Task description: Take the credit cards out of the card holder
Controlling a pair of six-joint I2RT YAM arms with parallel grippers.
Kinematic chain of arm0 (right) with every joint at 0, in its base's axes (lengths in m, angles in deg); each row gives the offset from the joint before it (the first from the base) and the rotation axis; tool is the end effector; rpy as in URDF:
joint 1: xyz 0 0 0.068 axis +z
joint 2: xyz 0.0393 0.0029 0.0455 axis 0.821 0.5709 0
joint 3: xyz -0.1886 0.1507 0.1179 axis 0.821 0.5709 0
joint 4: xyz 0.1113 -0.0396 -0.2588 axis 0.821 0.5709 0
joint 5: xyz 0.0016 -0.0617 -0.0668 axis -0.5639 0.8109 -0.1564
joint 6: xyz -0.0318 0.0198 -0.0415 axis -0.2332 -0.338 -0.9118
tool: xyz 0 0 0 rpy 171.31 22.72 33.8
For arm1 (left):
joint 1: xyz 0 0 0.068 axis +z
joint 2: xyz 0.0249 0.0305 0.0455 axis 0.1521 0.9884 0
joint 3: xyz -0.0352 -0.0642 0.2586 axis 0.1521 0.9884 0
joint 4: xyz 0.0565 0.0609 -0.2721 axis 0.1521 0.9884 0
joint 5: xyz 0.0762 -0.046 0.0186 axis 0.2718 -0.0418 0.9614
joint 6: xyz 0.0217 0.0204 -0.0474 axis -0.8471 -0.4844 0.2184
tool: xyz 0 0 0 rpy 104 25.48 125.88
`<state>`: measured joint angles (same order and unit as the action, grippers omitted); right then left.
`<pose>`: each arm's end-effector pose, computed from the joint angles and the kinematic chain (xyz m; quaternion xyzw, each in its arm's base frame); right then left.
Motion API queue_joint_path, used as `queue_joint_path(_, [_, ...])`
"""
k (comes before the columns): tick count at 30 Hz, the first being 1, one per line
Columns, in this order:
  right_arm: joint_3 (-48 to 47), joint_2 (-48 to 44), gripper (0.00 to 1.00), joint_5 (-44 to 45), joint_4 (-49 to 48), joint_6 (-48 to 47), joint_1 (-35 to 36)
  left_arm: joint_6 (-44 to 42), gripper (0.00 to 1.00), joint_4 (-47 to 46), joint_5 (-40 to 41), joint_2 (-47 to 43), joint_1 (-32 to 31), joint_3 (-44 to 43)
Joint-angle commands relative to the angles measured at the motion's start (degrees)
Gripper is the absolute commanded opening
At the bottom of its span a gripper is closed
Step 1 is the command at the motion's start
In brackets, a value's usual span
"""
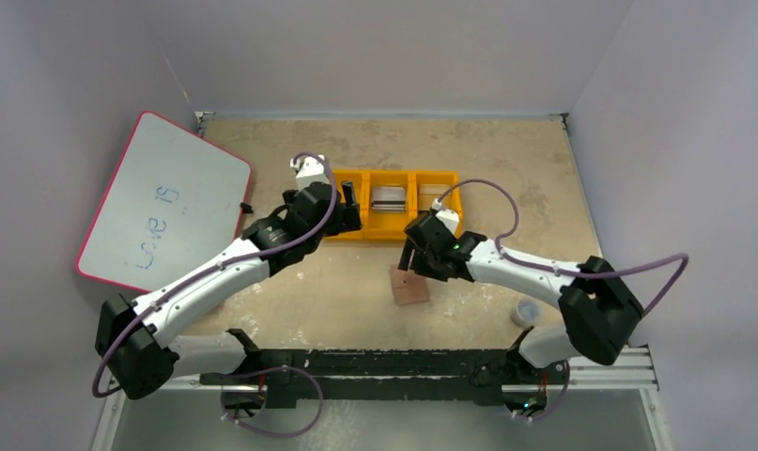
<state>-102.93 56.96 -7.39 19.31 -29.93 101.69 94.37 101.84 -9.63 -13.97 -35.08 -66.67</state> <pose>0.2210 0.2182 0.1706 0.1310 0.9353 0.1616 0.2861 0.2257 -0.1916 0.2948 -0.0807 0.8722 -0.1301 0.4647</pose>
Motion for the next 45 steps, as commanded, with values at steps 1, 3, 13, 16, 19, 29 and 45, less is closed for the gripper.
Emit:
queue_joint_path(1, [-1.20,-7.50,0.72,4.90,3.99,-0.64,-1.57,4.20,0.97,0.14,3.29,-2.67,0.18,1.76])
queue_joint_path(3, [0.89,-9.81,0.72,3.76,3.22,-1.71,-4.60,4.74,0.96,0.65,3.17,-2.67,0.23,1.78])
queue_joint_path(13, [16.48,-12.27,0.73,-19.02,-20.71,-6.24,-9.98,6.85,0.94,-0.31,-5.09,-1.30,0.21,4.45])
queue_joint_path(16, [17.40,-11.79,0.73,-21.67,-23.62,-7.27,-10.04,8.53,0.83,-2.51,-10.68,-0.77,0.01,6.32])
queue_joint_path(19, [18.20,-8.92,0.65,-17.83,-21.51,-5.83,-10.00,12.93,0.81,-8.29,-13.67,-2.83,-0.76,10.43])
queue_joint_path(29, [24.97,-7.19,0.45,-18.25,-32.32,-6.01,-9.51,14.73,0.77,-13.75,-15.17,0.33,-6.06,14.31])
queue_joint_path(45, [32.91,-4.08,0.27,-16.79,-47.16,5.07,-3.79,18.59,0.68,-14.57,-4.74,18.02,-18.56,10.84])
